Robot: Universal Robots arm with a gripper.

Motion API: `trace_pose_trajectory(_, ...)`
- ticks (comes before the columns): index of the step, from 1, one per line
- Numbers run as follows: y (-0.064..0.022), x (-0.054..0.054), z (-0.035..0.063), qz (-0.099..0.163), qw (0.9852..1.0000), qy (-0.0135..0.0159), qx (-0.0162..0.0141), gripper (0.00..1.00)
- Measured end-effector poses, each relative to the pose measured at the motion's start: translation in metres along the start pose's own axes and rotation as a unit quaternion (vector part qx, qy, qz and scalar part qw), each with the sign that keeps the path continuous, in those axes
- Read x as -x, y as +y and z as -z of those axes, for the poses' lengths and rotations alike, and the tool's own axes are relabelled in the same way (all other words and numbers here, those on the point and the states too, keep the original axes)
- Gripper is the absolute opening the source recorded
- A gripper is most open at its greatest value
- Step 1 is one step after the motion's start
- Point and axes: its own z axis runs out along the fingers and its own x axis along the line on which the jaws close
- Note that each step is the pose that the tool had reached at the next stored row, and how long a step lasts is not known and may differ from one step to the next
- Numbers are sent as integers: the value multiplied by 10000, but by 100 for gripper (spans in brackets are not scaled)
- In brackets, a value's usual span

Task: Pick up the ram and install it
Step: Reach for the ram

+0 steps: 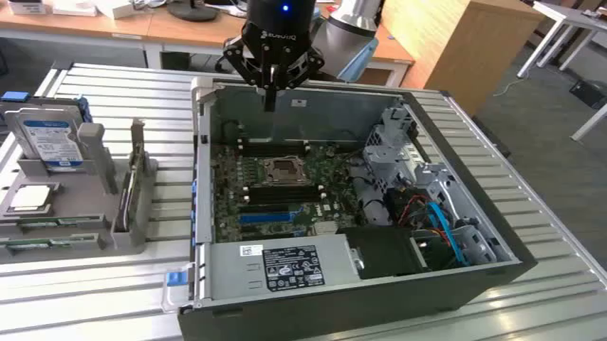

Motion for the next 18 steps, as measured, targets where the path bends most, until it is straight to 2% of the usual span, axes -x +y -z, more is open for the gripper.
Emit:
trace_pose_trajectory(10,-1,-15,0,0,10000,0,0,11)
trace_pose_trajectory(18,-7,-97,3,0,10000,0,0,11)
